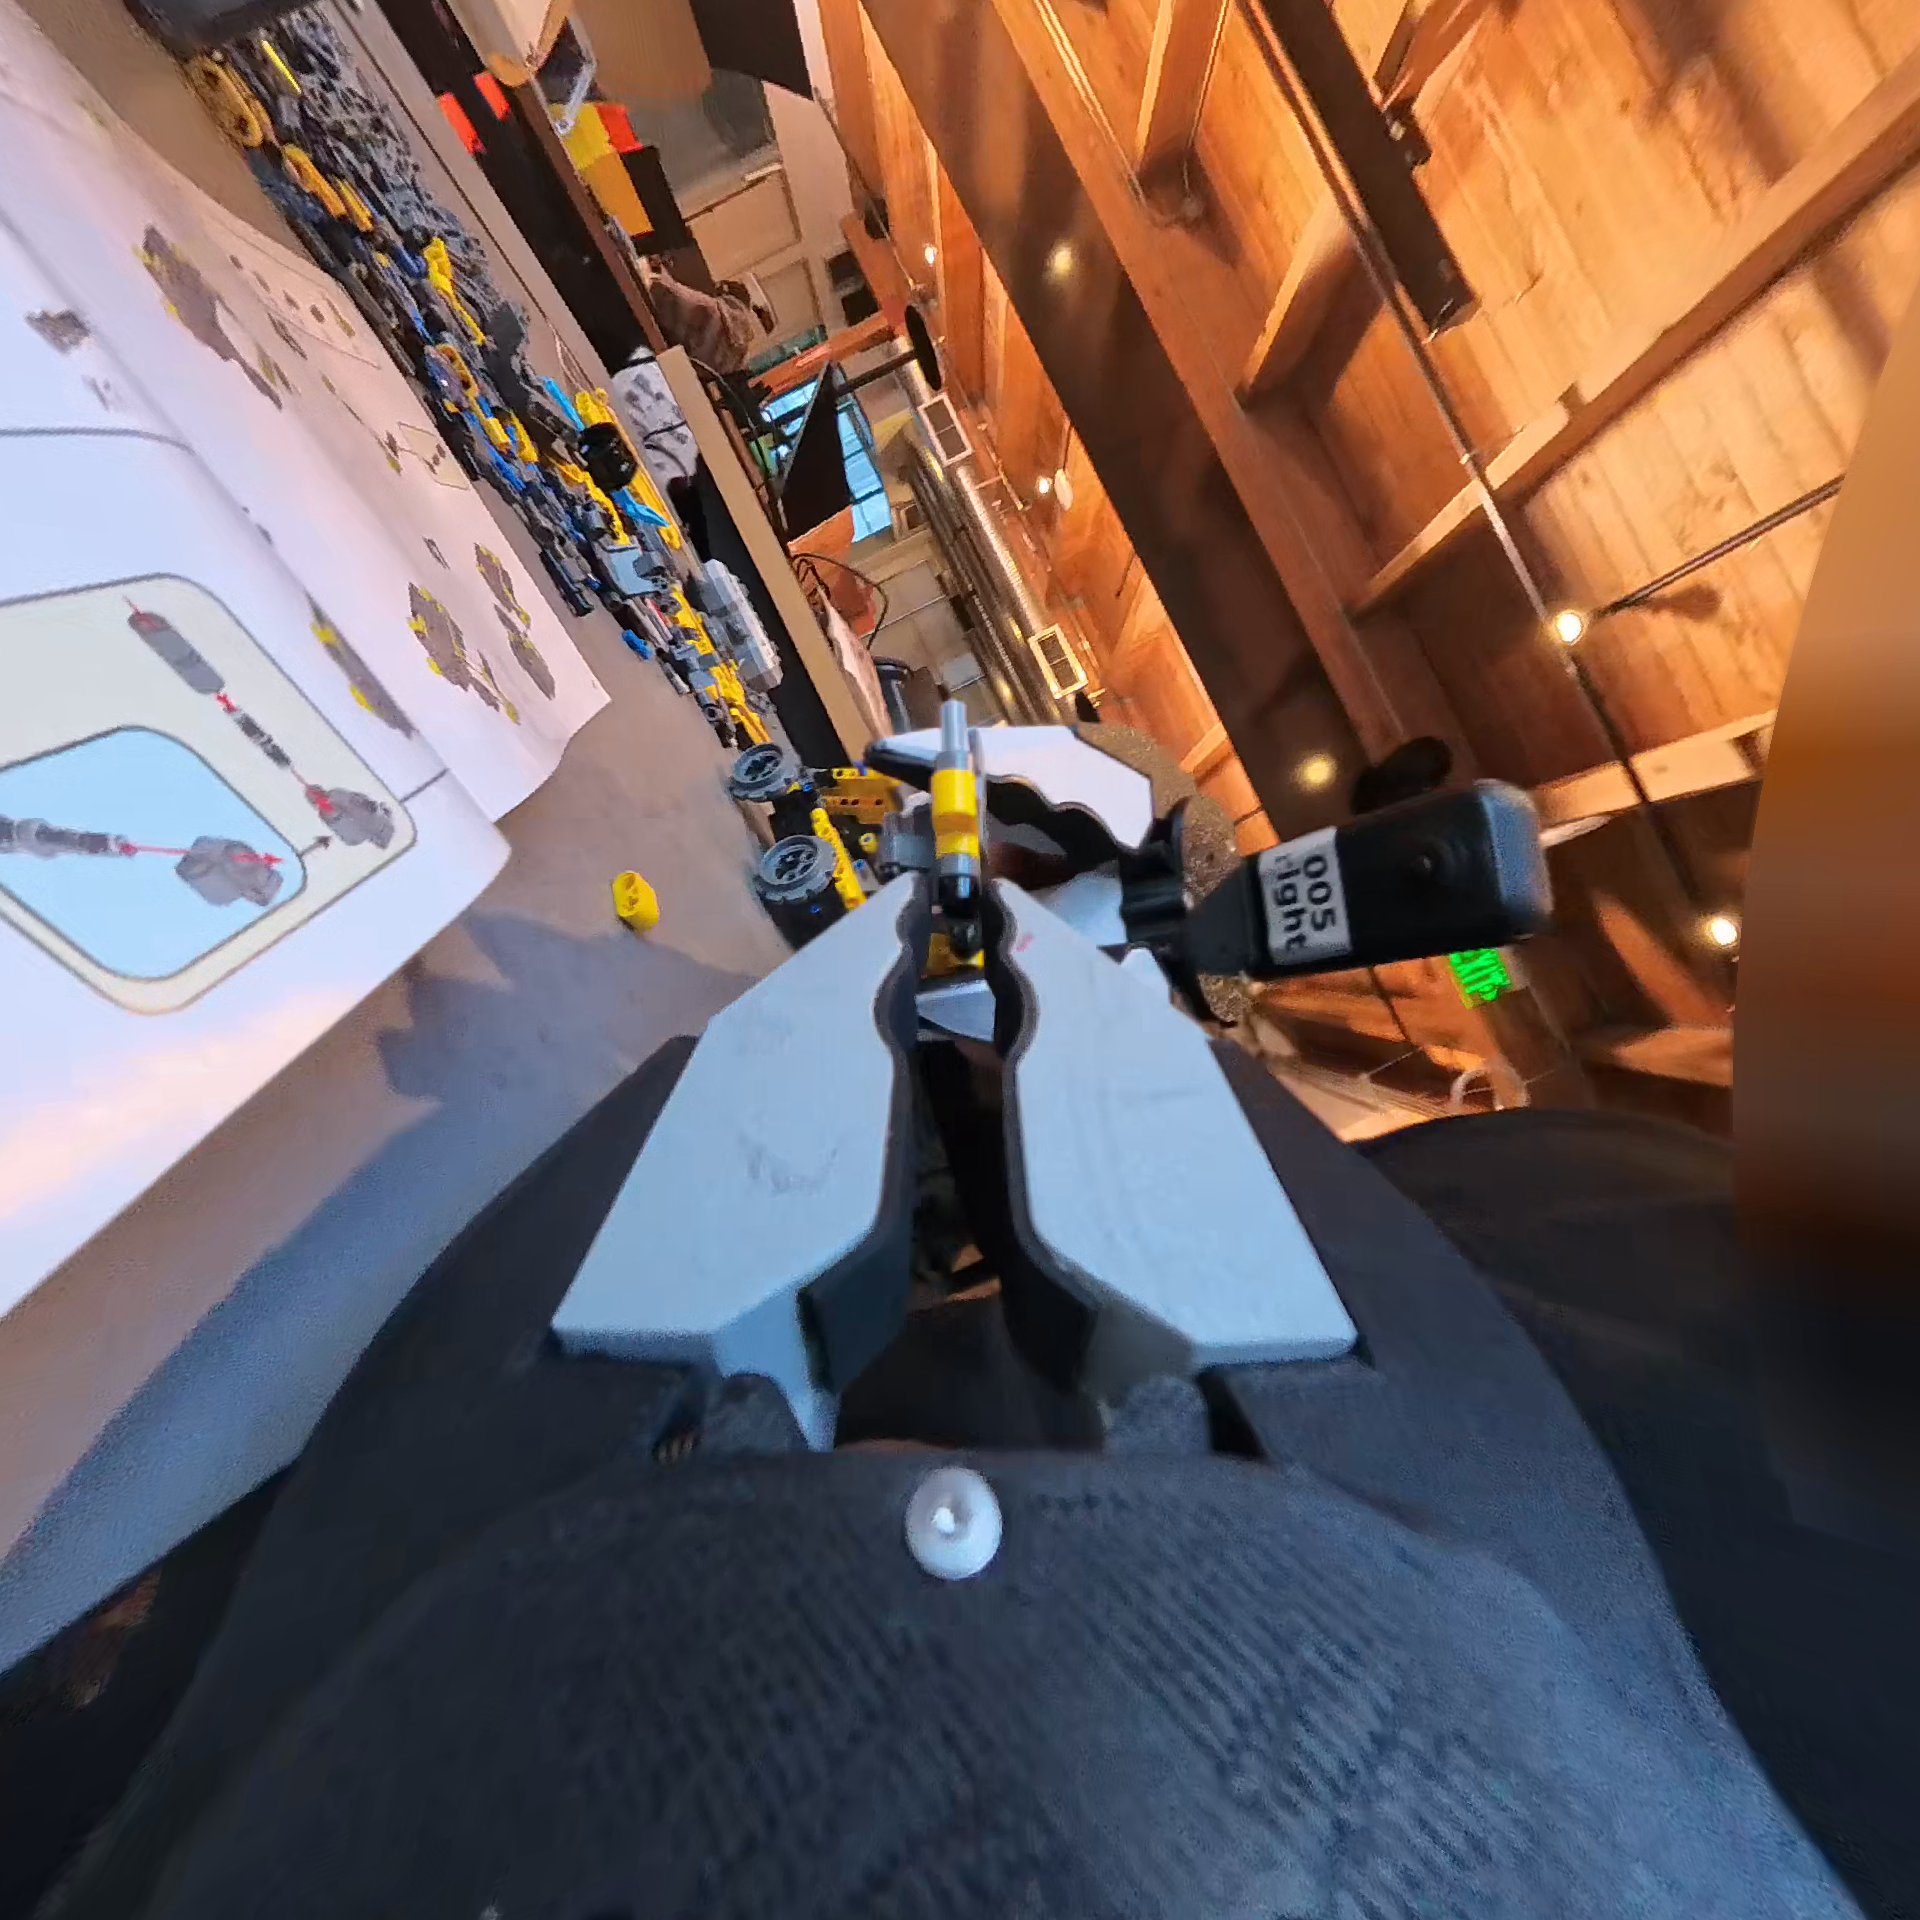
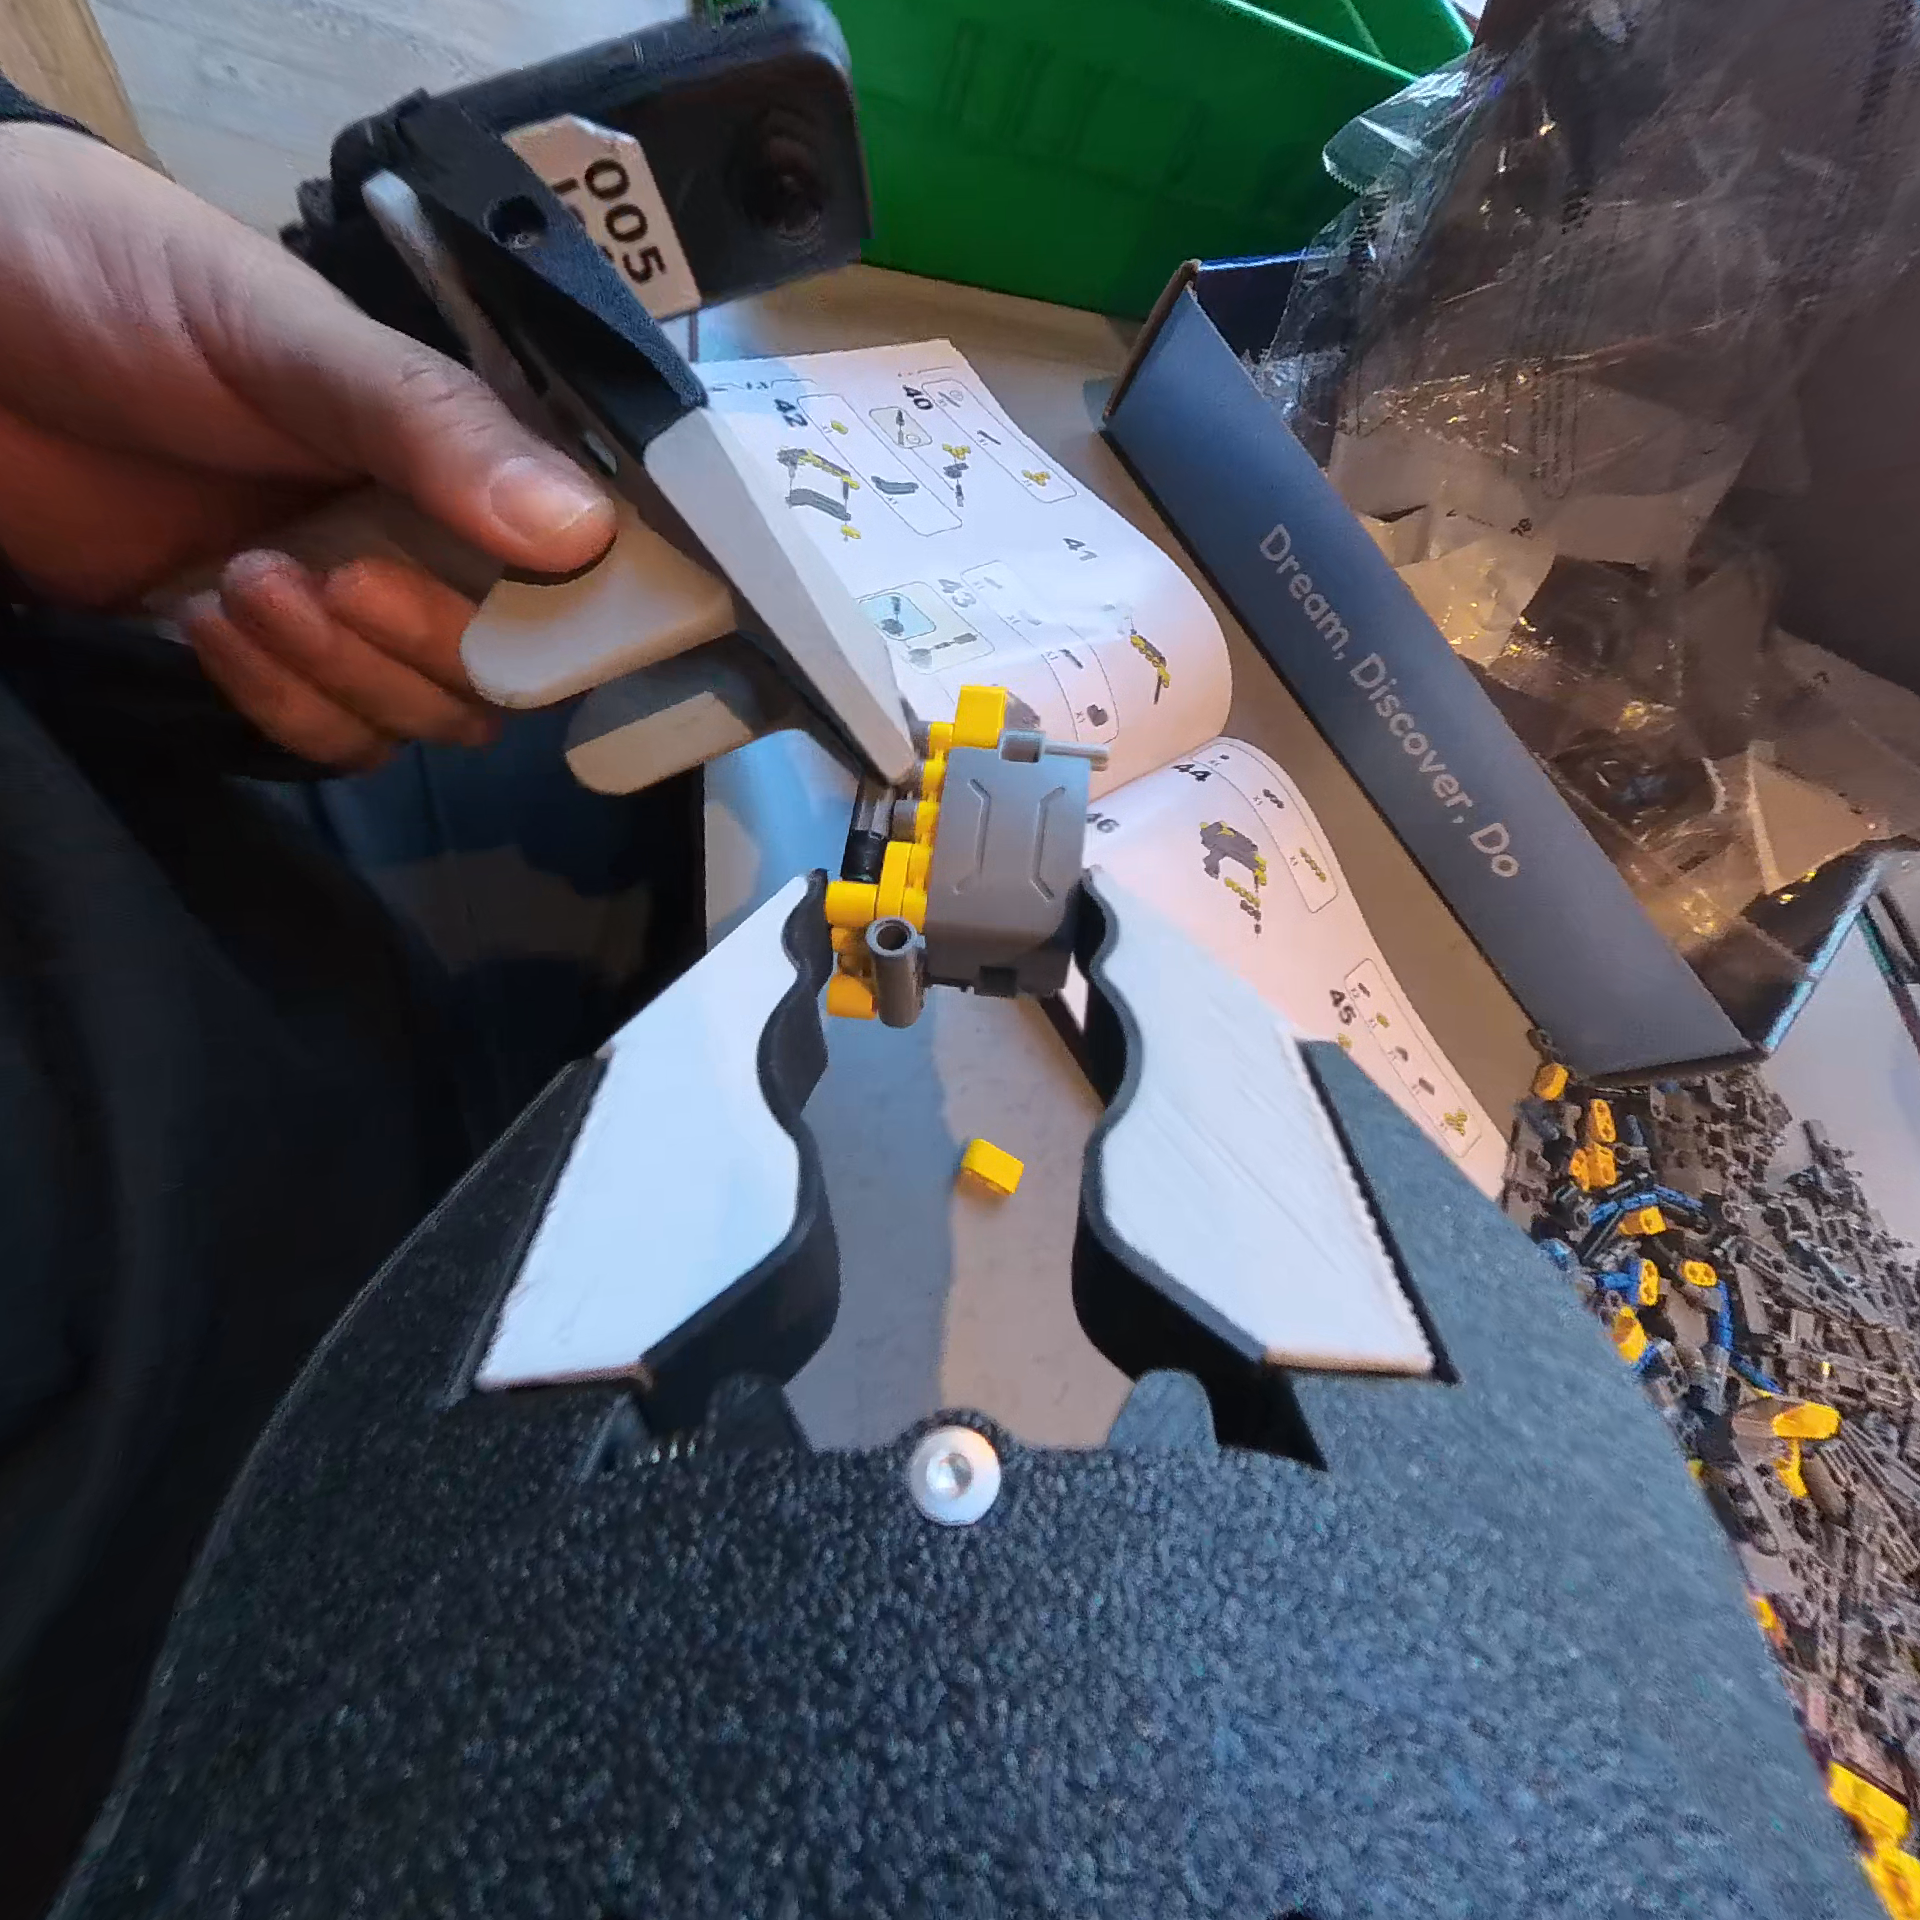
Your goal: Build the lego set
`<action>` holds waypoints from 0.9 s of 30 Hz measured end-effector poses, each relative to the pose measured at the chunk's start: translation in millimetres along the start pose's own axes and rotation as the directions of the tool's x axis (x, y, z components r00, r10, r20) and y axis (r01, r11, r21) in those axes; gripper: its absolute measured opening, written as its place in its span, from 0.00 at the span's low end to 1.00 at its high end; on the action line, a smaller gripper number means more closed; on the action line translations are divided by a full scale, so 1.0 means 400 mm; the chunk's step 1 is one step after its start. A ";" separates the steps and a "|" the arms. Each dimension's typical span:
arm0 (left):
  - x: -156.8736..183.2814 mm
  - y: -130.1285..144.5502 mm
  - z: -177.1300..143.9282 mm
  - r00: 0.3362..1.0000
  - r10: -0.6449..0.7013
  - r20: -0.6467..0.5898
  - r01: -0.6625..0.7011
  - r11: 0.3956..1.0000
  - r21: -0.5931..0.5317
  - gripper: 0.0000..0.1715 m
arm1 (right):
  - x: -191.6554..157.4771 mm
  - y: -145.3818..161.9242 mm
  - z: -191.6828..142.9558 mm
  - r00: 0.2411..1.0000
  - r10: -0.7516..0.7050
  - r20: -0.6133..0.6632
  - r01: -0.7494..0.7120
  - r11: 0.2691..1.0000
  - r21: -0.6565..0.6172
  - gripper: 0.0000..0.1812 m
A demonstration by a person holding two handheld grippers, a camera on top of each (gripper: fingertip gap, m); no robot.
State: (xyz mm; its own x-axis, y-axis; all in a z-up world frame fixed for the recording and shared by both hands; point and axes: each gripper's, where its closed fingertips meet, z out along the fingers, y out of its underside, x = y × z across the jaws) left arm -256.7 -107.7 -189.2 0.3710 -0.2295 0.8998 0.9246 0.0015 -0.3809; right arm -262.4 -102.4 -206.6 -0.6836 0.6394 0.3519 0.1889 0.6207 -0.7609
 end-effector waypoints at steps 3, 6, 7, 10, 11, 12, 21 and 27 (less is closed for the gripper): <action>-0.001 0.004 0.003 0.999 0.030 0.015 -0.029 0.999 -0.037 0.12 | -0.008 0.004 0.003 1.000 -0.006 0.024 0.006 1.000 -0.005 0.25; 0.002 0.013 0.001 0.998 0.060 0.016 -0.059 0.995 -0.086 0.15 | -0.009 0.005 0.003 0.999 0.001 0.040 -0.001 1.000 -0.012 0.25; 0.003 0.018 0.002 0.998 0.056 0.012 -0.055 0.993 -0.103 0.16 | -0.011 0.002 0.003 0.999 0.002 0.048 -0.002 1.000 -0.010 0.25; 0.014 0.023 0.010 0.999 0.024 -0.024 -0.027 0.993 -0.117 0.11 | -0.016 -0.013 0.004 0.999 -0.025 0.048 0.024 1.000 0.006 0.25; 0.018 0.029 0.014 0.999 0.013 -0.036 -0.017 0.991 -0.130 0.09 | -0.015 -0.015 0.006 0.998 -0.038 0.040 0.037 0.999 0.004 0.25; 0.020 0.033 0.017 0.999 0.012 -0.042 -0.017 0.990 -0.138 0.06 | -0.013 -0.017 0.006 0.998 -0.052 0.029 0.052 0.999 0.005 0.26; 0.035 0.047 0.024 0.950 0.296 -0.098 -0.309 0.935 -0.173 0.03 | -0.008 -0.029 -0.011 0.979 -0.191 -0.077 0.195 0.980 0.044 0.26; 0.038 0.059 0.016 0.863 0.482 -0.153 -0.504 0.845 -0.178 0.04 | -0.023 -0.057 -0.024 0.967 -0.244 -0.071 0.250 0.964 0.094 0.28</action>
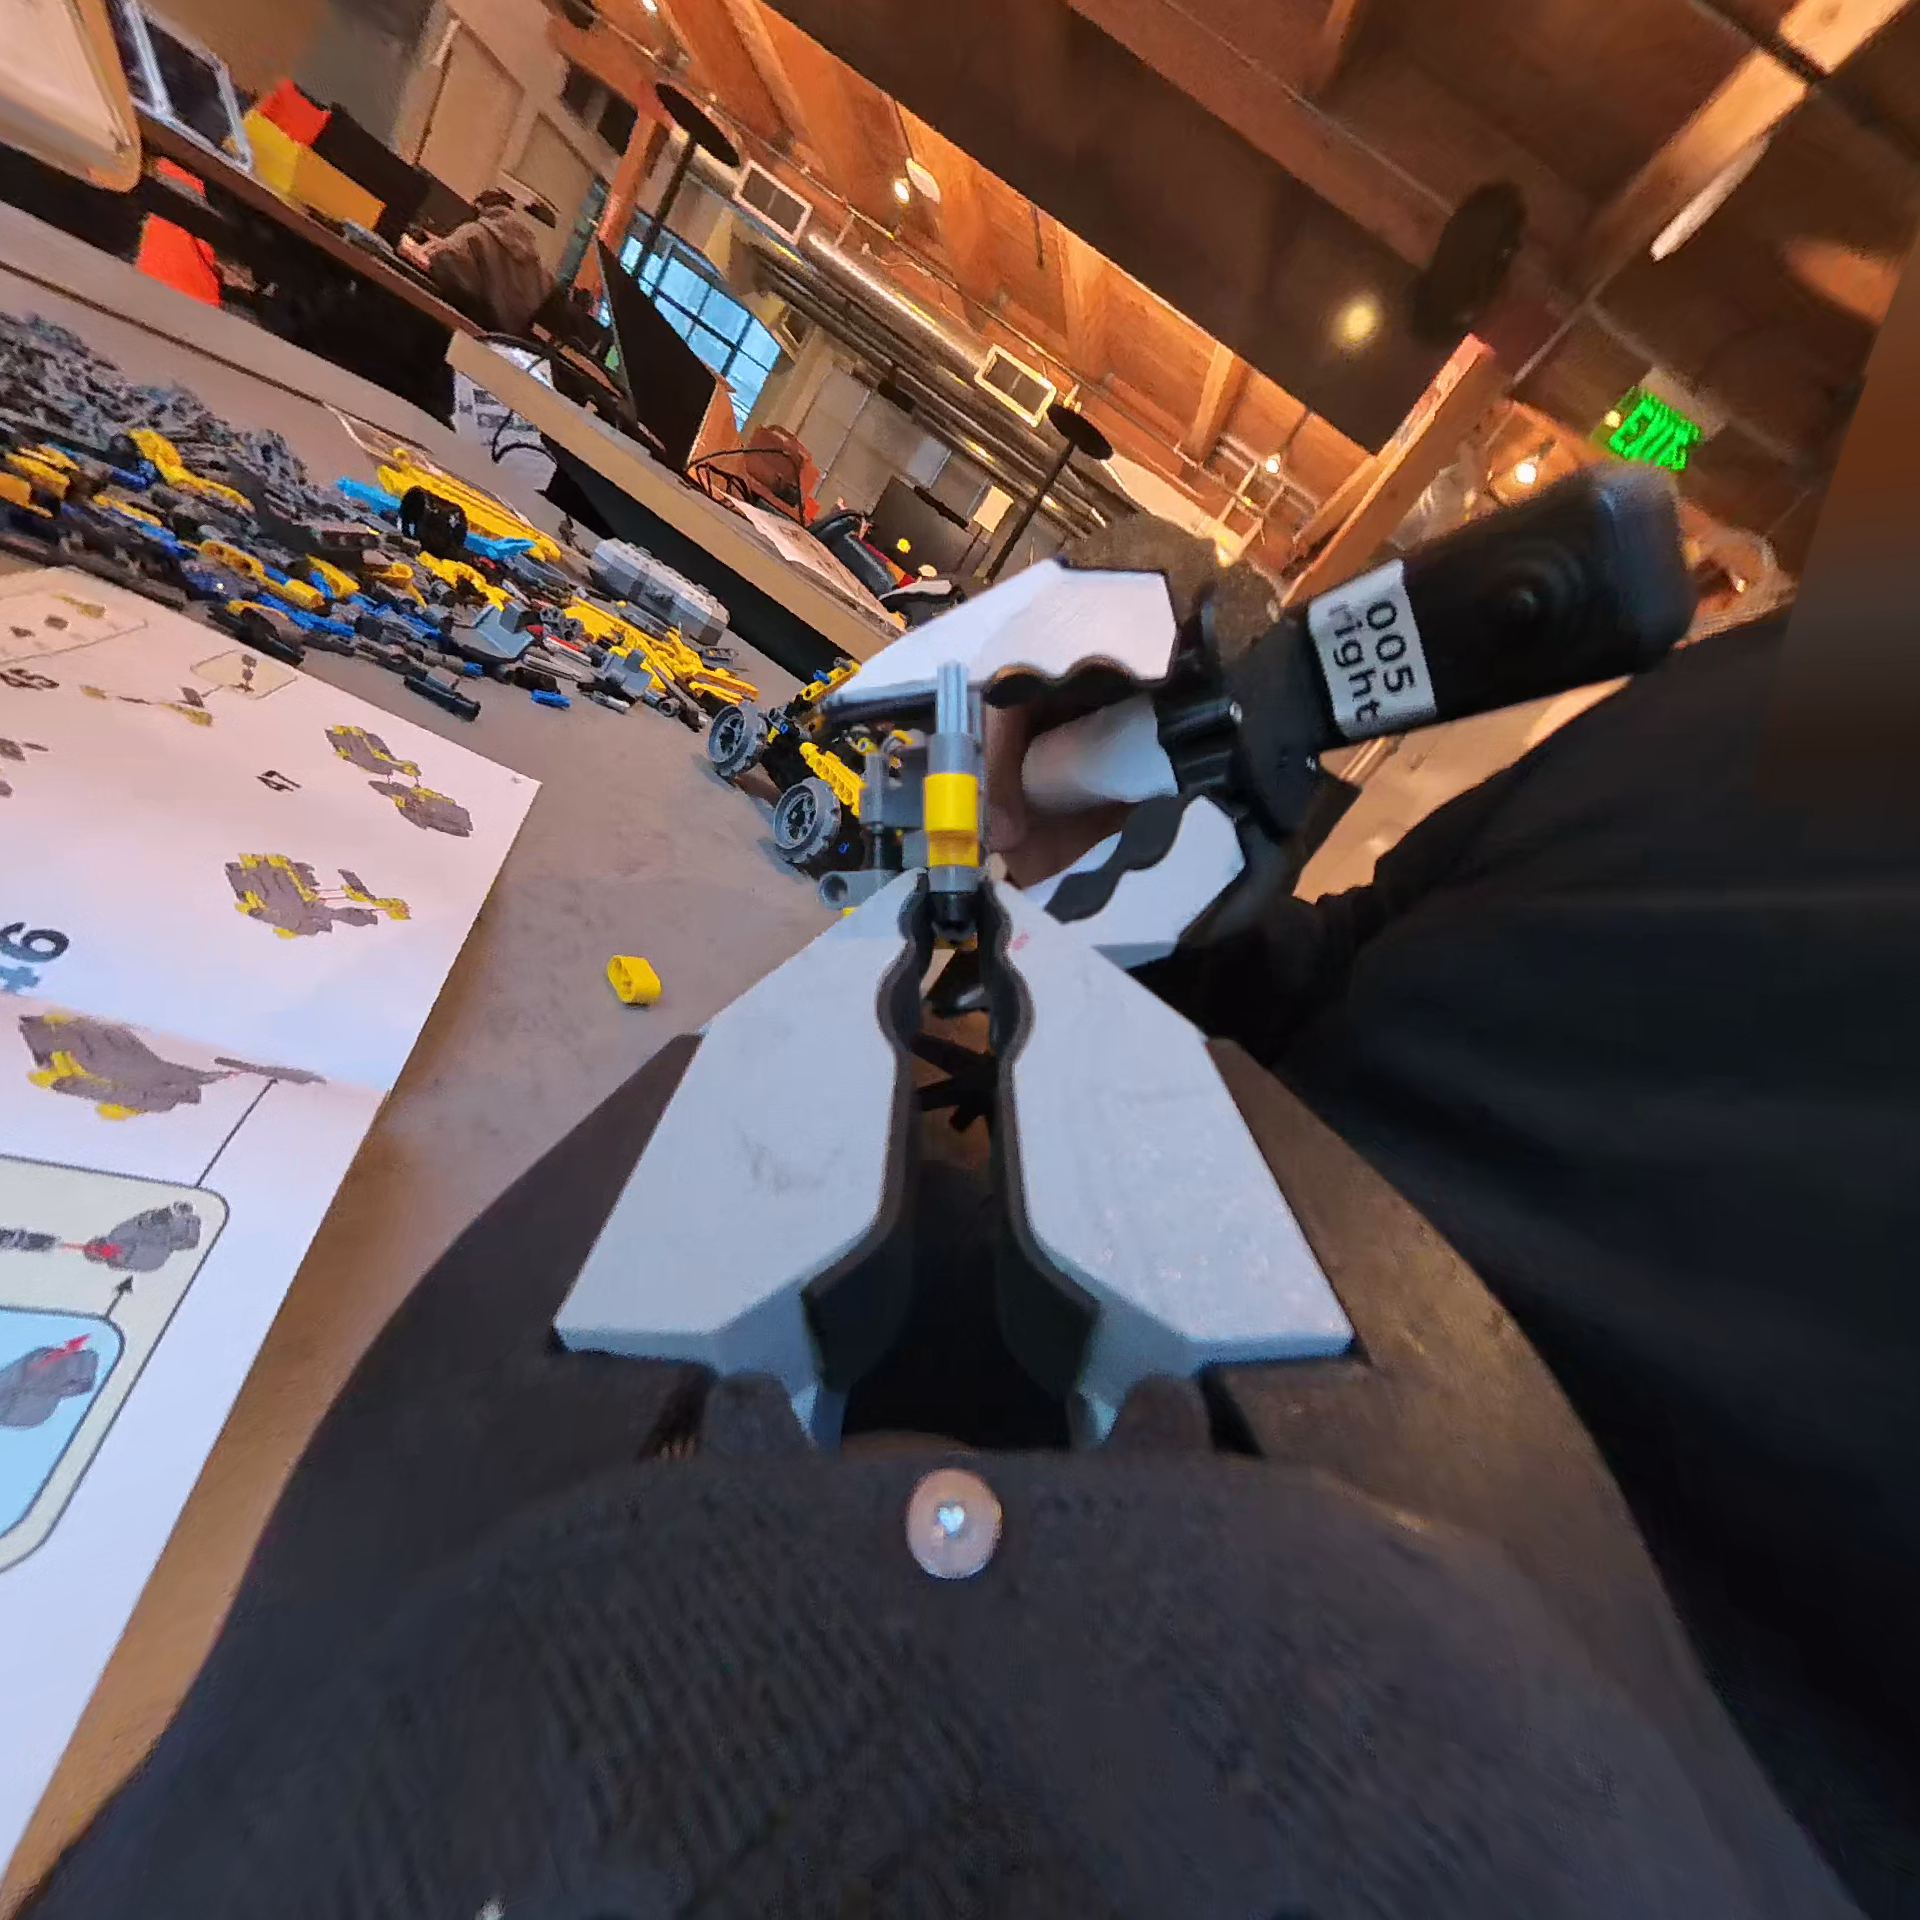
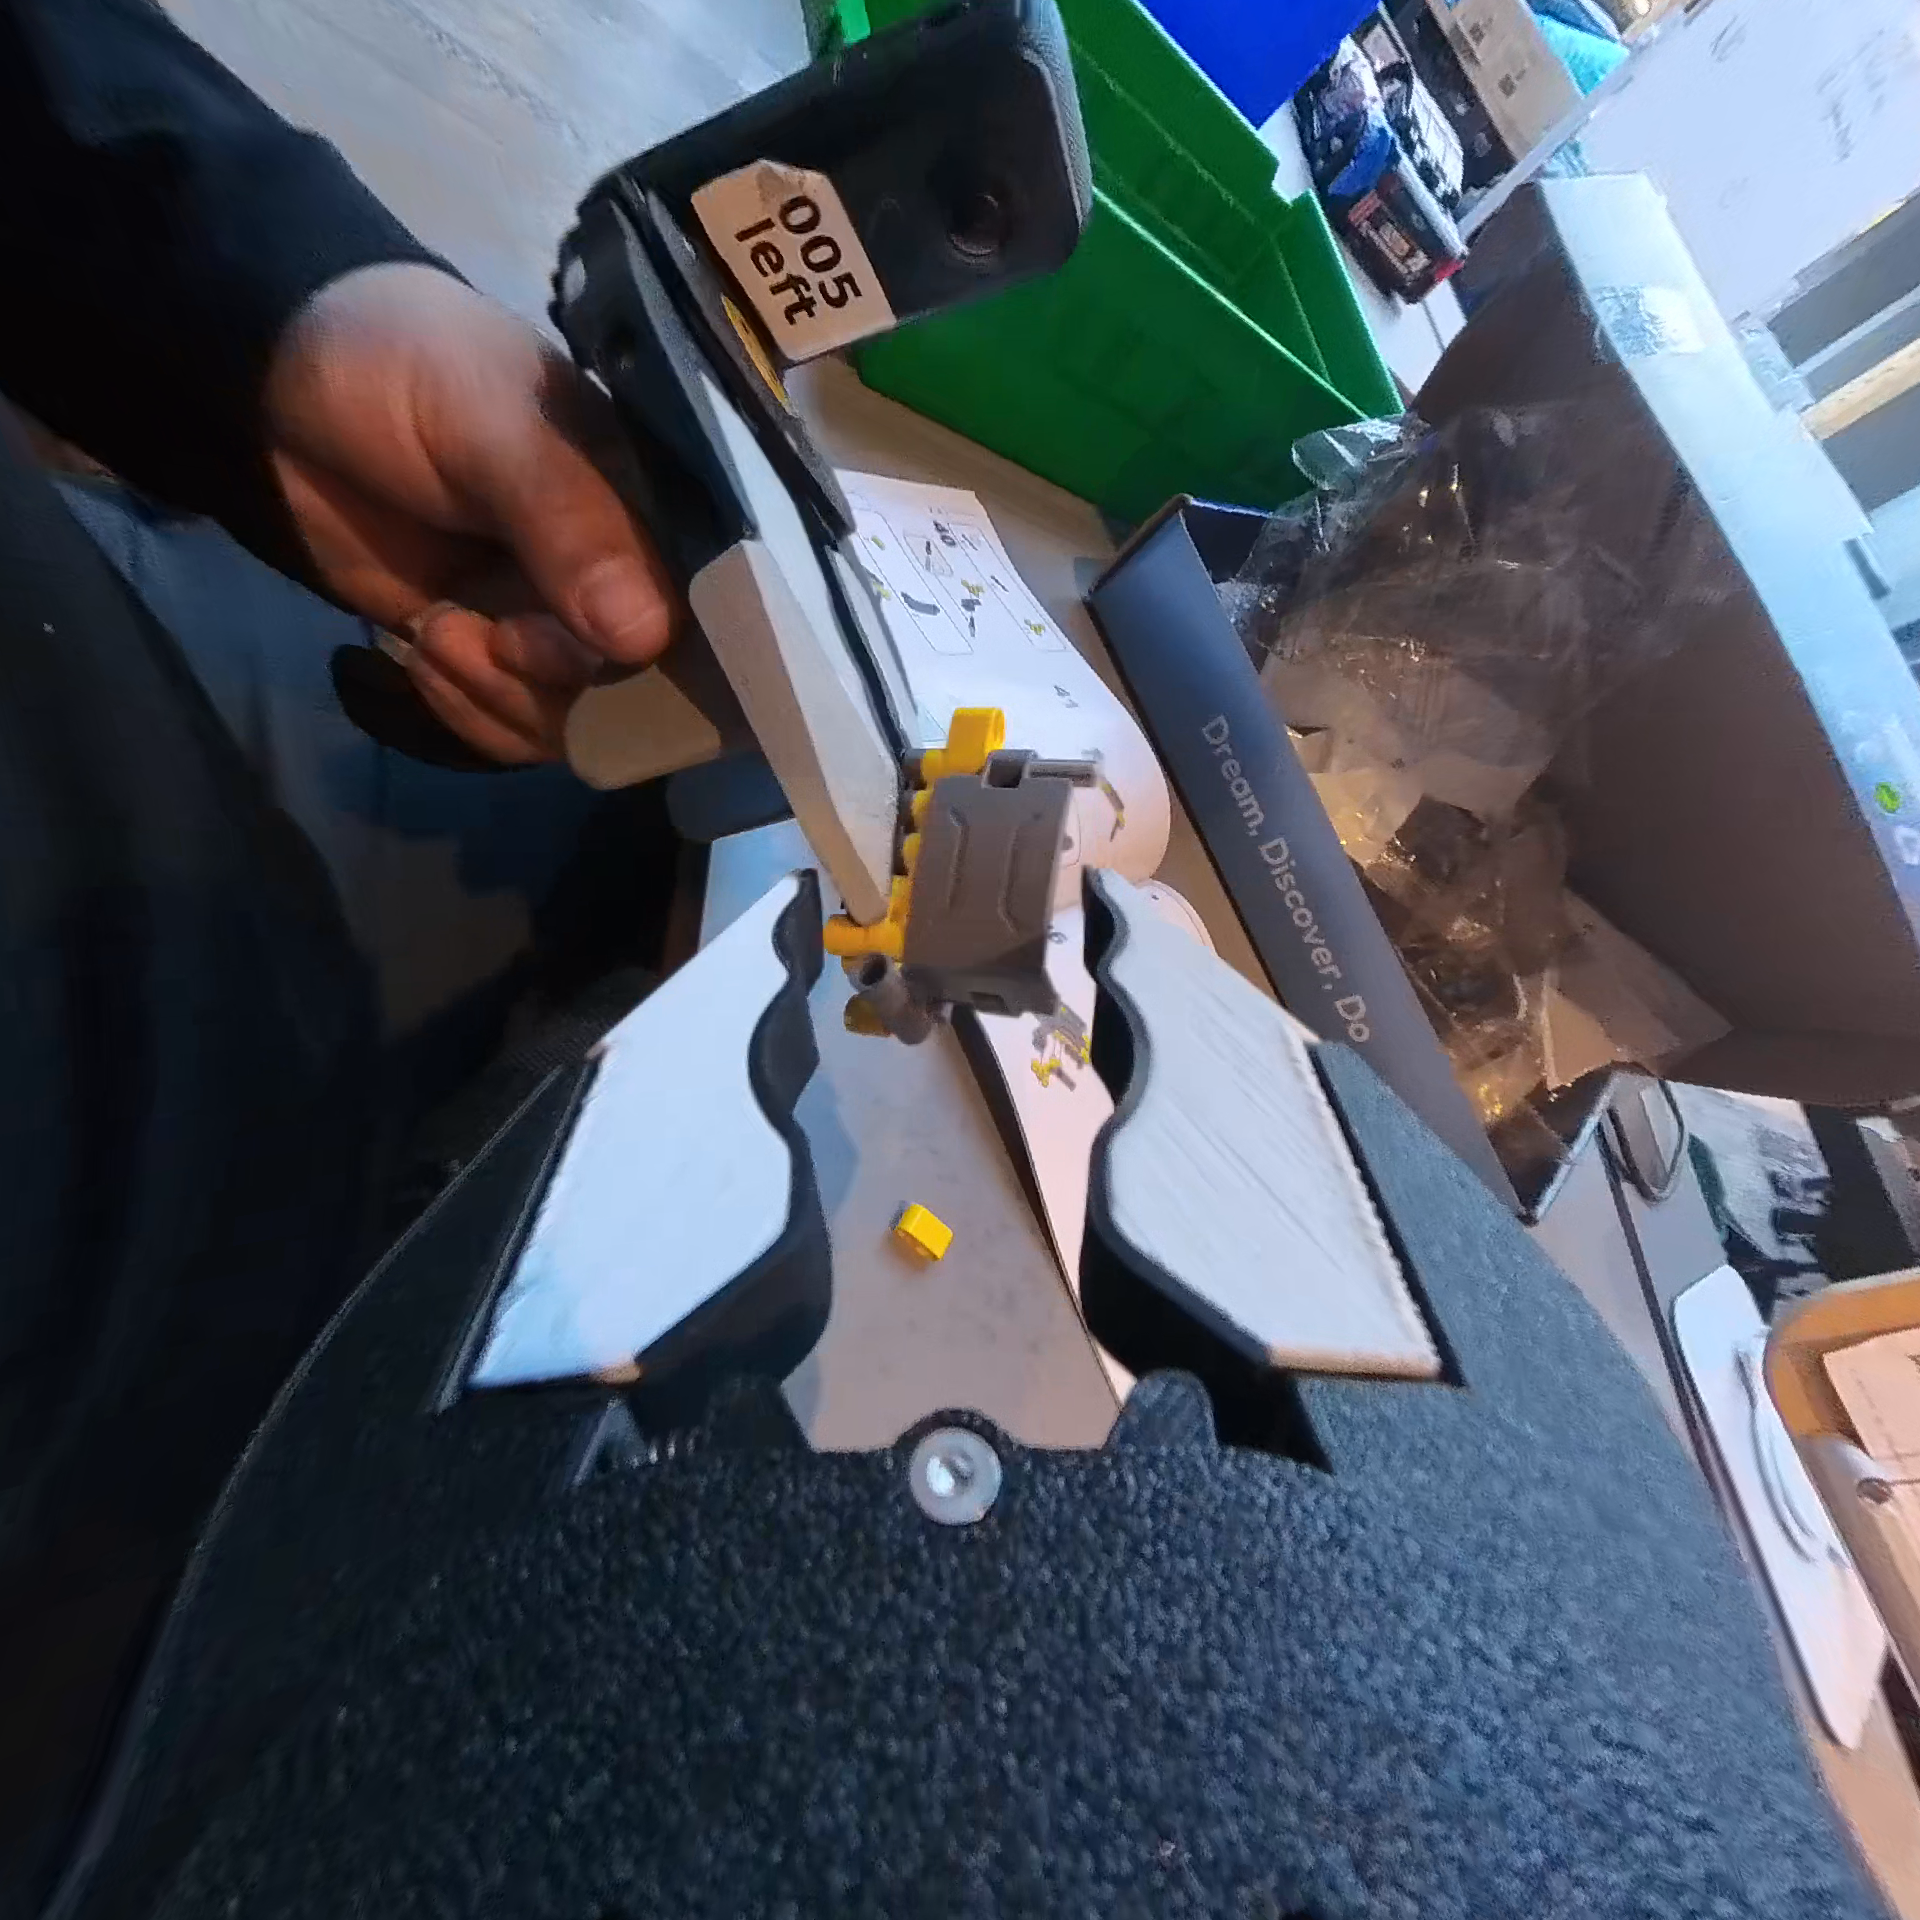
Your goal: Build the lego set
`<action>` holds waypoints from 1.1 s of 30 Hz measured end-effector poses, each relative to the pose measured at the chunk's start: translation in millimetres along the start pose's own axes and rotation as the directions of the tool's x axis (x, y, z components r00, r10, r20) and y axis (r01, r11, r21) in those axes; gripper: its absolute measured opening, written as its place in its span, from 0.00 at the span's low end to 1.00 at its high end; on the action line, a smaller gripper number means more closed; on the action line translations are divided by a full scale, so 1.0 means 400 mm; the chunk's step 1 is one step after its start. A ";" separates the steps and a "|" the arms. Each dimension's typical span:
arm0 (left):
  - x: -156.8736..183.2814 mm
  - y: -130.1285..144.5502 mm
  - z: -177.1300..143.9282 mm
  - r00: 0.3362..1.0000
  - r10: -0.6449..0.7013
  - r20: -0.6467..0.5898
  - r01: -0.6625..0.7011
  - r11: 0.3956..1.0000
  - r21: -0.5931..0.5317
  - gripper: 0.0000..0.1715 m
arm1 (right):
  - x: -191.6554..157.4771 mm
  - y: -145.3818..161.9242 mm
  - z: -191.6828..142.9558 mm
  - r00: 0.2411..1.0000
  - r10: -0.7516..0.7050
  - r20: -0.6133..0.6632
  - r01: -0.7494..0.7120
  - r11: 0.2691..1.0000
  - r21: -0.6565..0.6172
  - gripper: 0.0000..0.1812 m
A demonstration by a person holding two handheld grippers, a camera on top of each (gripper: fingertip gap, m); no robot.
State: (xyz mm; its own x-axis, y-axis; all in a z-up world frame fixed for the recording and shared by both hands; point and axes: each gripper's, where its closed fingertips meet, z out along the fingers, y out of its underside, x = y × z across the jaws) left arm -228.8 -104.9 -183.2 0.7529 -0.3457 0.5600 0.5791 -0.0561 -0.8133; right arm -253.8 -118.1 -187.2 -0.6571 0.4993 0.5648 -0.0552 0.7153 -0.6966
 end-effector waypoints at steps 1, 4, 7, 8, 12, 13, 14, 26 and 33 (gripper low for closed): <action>0.002 0.001 -0.004 1.000 0.024 -0.003 -0.024 1.000 -0.003 0.04 | 0.001 -0.002 -0.004 1.000 0.011 0.008 -0.011 1.000 0.007 0.29; 0.000 0.001 -0.017 0.998 0.059 -0.007 -0.059 0.998 -0.005 0.04 | 0.006 -0.003 -0.017 0.997 0.067 0.027 -0.068 0.997 0.031 0.30; -0.007 0.000 -0.026 0.998 0.067 -0.005 -0.068 0.998 -0.012 0.04 | 0.008 0.001 -0.024 0.992 0.117 0.037 -0.119 0.992 0.044 0.31; -0.007 -0.001 -0.028 0.997 0.075 -0.010 -0.075 0.997 -0.013 0.04 | 0.007 0.000 -0.025 0.991 0.127 0.039 -0.129 0.991 0.047 0.31; -0.010 -0.006 -0.037 0.995 0.103 -0.011 -0.103 0.995 -0.012 0.04 | 0.001 -0.010 -0.032 0.987 0.152 0.054 -0.156 0.985 0.069 0.32; -0.008 -0.005 -0.043 0.994 0.113 -0.010 -0.113 0.993 -0.012 0.04 | 0.002 -0.014 -0.037 0.984 0.168 0.062 -0.172 0.982 0.079 0.32; -0.004 -0.003 -0.050 0.992 0.128 -0.012 -0.129 0.992 -0.014 0.04 | 0.005 -0.015 -0.044 0.979 0.191 0.067 -0.196 0.976 0.090 0.32; 0.018 0.068 -0.109 0.989 0.150 0.014 -0.149 0.986 -0.073 0.04 | 0.049 0.209 -0.101 0.722 0.690 0.056 -0.682 0.722 -0.117 0.21; 0.009 0.089 -0.101 0.995 0.099 0.020 -0.097 0.991 -0.095 0.04 | -0.006 0.248 -0.029 0.751 0.658 0.051 -0.609 0.722 -0.329 0.20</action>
State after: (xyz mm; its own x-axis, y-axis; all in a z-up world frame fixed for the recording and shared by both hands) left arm -218.2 -145.9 -216.7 0.8128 -0.3307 0.4796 0.4712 -0.1111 -0.8750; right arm -249.0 -42.7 -252.6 -0.5686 0.8207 -0.0565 0.6075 0.3726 -0.7015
